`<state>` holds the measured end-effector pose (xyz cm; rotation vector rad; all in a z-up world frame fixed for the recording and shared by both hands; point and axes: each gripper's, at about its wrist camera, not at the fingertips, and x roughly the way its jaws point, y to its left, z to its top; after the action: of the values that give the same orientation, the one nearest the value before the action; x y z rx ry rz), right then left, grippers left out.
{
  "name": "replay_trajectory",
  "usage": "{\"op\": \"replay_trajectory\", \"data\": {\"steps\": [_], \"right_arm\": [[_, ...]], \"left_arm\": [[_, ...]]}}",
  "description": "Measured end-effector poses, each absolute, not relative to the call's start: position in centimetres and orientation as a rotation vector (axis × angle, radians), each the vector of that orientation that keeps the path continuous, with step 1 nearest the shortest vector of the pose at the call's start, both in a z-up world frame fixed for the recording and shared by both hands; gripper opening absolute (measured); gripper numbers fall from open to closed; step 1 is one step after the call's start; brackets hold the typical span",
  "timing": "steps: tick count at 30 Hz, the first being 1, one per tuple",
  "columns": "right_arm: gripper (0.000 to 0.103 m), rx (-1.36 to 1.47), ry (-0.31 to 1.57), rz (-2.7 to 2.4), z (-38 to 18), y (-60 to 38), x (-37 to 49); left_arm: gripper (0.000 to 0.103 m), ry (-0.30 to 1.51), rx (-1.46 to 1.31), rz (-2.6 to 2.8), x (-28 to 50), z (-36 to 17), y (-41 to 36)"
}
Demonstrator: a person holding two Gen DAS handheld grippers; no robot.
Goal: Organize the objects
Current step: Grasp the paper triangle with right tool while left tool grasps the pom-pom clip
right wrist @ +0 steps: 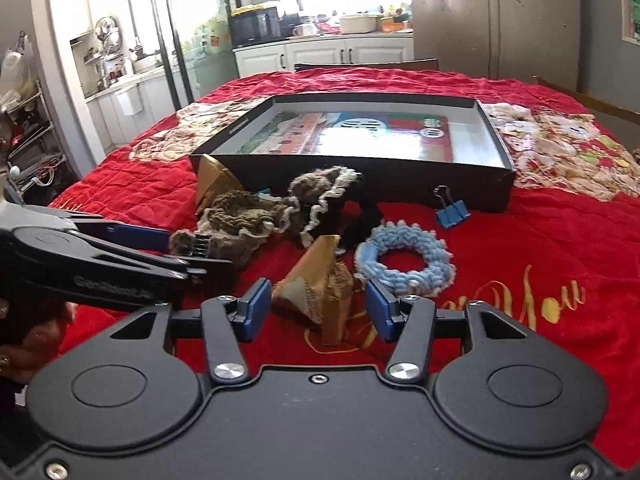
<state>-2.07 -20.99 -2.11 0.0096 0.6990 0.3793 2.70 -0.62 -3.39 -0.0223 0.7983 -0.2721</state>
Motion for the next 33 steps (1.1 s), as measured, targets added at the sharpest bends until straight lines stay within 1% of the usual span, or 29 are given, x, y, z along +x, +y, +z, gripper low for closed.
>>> {"op": "replay_trajectory", "data": {"steps": [3, 5, 6, 8, 10, 13, 15, 19, 25, 33], "right_arm": [[0.049, 0.005, 0.696, 0.391, -2.2, -20.6, -1.9], [0.046, 0.005, 0.698, 0.384, -2.3, -20.5, -1.6], [0.044, 0.007, 0.700, 0.379, -2.4, -20.5, -1.5], [0.043, 0.015, 0.708, 0.382, -2.6, -20.5, -1.4], [0.042, 0.008, 0.715, 0.382, -2.8, -20.5, -1.3], [0.037, -0.001, 0.705, 0.380, -2.9, -20.4, -1.3], [0.034, 0.001, 0.700, 0.386, -2.9, -20.4, -1.4], [0.031, 0.008, 0.699, 0.391, -2.8, -20.6, -1.5], [0.031, 0.022, 0.692, 0.409, -2.0, -21.0, -2.0], [0.031, 0.043, 0.648, 0.416, -0.2, -21.7, -2.3]], "left_arm": [[0.078, 0.805, -0.035, -0.269, 2.8, -3.7, -0.6], [0.074, 0.802, -0.041, -0.268, 2.8, -3.7, -0.5], [0.069, 0.801, -0.044, -0.270, 2.9, -3.7, -0.5], [0.064, 0.798, -0.045, -0.272, 2.9, -3.7, -0.5], [0.056, 0.794, -0.033, -0.271, 2.8, -3.7, -0.6], [0.051, 0.791, -0.031, -0.275, 2.7, -3.6, -0.6], [0.049, 0.791, -0.034, -0.277, 2.6, -3.6, -0.5], [0.047, 0.794, -0.036, -0.291, 2.3, -3.3, -0.2], [0.047, 0.789, -0.027, -0.310, 1.6, -2.6, -0.3], [0.047, 0.714, 0.008, -0.332, 0.9, -0.5, -0.9]]}}
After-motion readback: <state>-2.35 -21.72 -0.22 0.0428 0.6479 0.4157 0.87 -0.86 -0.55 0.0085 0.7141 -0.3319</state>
